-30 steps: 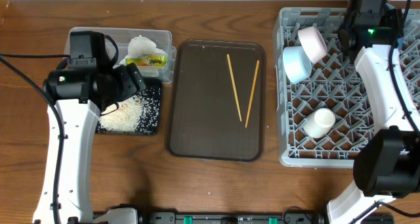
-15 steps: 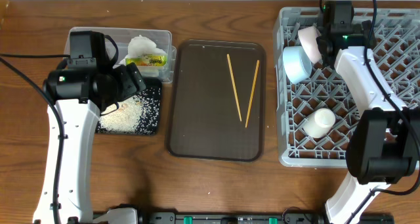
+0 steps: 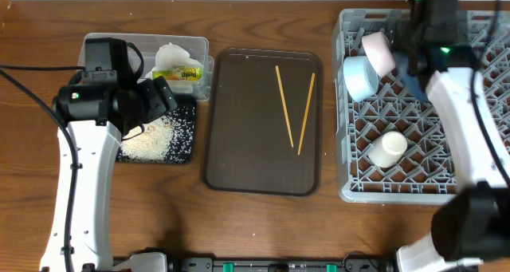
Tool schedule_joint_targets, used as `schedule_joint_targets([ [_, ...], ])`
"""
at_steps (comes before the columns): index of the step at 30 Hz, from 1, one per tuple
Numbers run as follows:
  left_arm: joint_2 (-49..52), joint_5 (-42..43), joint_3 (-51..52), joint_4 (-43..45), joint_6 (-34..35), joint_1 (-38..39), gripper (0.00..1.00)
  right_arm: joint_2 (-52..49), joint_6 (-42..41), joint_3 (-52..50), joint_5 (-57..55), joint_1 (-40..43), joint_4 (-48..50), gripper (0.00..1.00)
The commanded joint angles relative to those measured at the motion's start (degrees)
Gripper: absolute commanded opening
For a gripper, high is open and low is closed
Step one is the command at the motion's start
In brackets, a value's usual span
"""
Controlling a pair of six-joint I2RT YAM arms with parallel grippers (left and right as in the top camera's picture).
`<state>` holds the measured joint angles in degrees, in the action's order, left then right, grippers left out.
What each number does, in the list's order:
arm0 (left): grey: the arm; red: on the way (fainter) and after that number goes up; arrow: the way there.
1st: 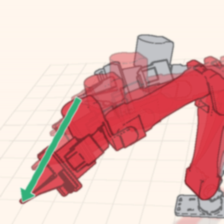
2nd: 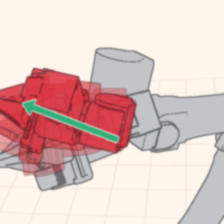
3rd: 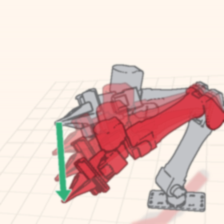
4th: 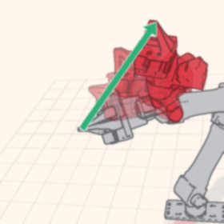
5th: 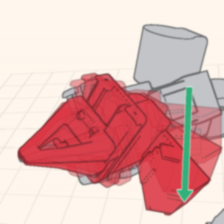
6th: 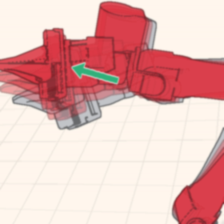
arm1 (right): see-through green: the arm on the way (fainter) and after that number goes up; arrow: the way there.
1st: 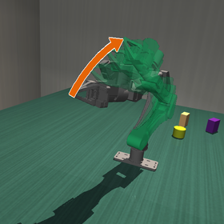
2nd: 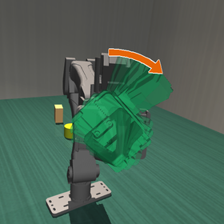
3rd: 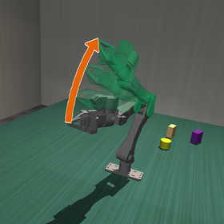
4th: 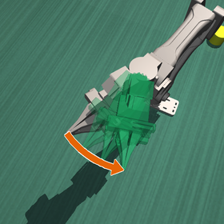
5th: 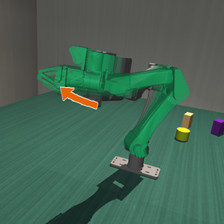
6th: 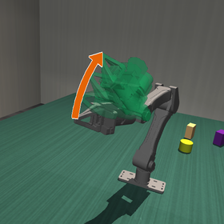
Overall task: Sort waste into correct bins and load items into the dishwasher rack
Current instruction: 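Open the right gripper and raise it off the plate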
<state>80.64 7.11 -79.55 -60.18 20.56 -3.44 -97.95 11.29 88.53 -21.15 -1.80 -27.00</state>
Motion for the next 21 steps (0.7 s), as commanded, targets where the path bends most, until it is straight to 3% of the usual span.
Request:
schedule_joint_targets([
  [1, 0.6, -0.3, -1.0, -0.2, -0.6, -0.2, 0.91, 3.5, -5.4, 0.4, 8.8, -0.7, -0.8, 0.99],
  [10, 0.6, -0.3, -1.0, -0.2, -0.6, -0.2, 0.92, 8.4, -15.2, 0.4, 15.7, -3.6, -4.9, 0.99],
  [21, 0.6, -0.3, -1.0, -0.2, -0.6, -0.2, 0.91, 9.9, -17.0, 0.3, 47.0, -5.7, -13.8, 0.99],
])
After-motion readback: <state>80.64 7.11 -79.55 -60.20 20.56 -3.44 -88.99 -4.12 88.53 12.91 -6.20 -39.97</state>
